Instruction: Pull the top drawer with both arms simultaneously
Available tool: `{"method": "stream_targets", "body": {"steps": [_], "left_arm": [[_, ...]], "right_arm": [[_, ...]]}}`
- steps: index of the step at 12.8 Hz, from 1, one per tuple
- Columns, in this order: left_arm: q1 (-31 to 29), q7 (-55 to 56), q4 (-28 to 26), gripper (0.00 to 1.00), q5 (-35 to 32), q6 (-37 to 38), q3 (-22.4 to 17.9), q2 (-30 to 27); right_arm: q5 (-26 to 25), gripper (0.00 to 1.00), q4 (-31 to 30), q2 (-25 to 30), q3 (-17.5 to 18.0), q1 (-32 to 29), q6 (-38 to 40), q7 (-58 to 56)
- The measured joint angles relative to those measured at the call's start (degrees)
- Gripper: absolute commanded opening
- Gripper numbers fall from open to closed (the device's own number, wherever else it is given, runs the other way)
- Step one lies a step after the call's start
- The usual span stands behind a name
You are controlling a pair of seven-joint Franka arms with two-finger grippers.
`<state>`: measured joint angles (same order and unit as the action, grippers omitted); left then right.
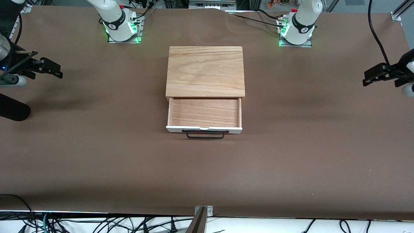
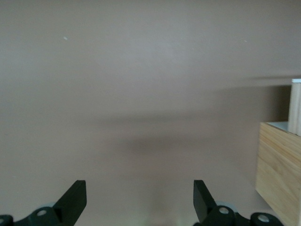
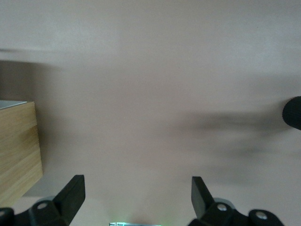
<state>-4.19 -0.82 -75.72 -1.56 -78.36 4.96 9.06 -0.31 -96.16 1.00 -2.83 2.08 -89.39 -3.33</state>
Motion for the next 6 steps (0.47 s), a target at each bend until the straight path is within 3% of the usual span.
{"method": "stream_targets", "body": {"steps": [6], "left_arm": [[0.2, 0.1, -1.0, 1.00, 0.6, -0.2, 0.2, -0.3]], "right_arm": [[-0.1, 1.00, 0.3, 0.0, 0.6, 0.0, 0.5, 0.0]]}}
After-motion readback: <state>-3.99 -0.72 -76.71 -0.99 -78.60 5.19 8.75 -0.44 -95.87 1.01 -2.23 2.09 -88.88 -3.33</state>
